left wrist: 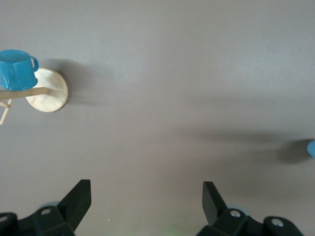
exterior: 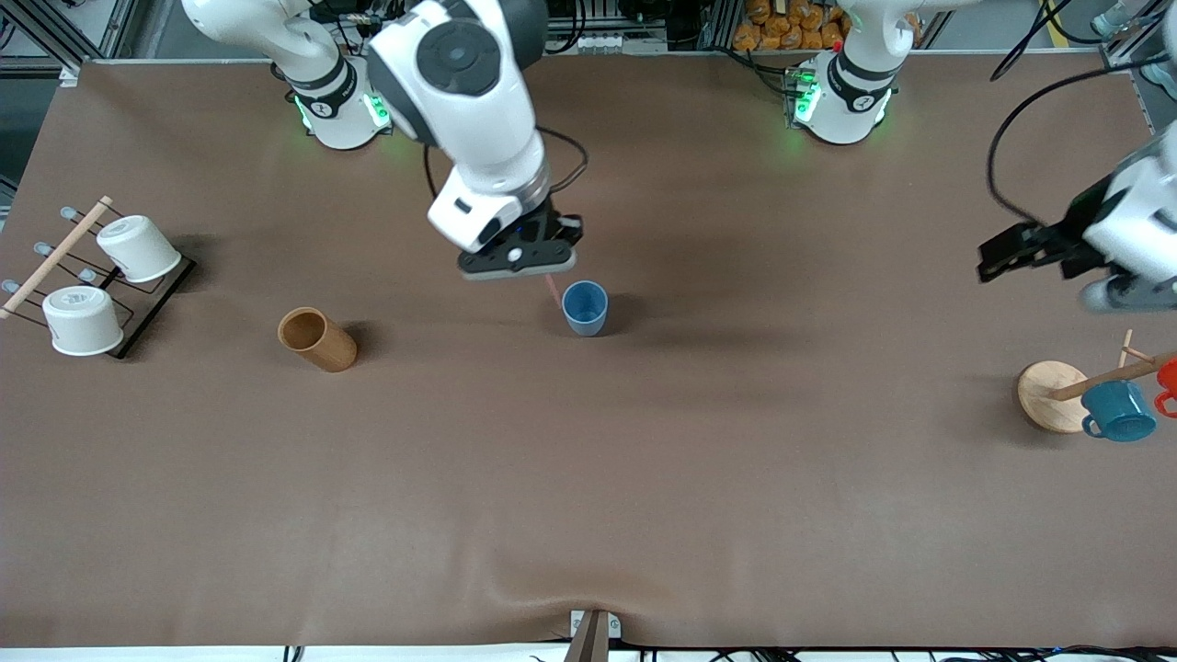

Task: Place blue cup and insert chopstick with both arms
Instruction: 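Lower the pink chopstick into the blue cup with the right gripper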

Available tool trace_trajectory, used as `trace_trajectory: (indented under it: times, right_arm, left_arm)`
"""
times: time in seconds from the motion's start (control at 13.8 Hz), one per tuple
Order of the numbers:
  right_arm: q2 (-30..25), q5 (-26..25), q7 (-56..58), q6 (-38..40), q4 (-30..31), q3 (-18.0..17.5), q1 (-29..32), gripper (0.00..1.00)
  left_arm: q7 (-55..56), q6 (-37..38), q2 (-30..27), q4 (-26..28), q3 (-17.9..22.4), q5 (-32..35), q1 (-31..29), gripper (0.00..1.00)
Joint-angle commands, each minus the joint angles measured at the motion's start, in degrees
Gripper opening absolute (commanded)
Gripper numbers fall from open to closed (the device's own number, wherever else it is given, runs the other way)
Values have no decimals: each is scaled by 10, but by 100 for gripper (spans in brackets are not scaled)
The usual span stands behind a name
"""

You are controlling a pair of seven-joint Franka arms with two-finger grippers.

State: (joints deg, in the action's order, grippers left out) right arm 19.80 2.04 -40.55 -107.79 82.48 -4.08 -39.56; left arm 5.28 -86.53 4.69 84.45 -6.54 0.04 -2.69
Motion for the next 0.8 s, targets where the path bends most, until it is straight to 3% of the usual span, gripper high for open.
trace_trajectory:
  times: [0.0,0.73]
  right_arm:
    - [4,8,-30,-8,1,5,-16,0]
    - [45,8,-37,-36,1,6,-30,0]
  left_arm:
    - [-12,1,-61,62,21,-12,21,100]
    - [-12,0,-54,59,14,-11,18,100]
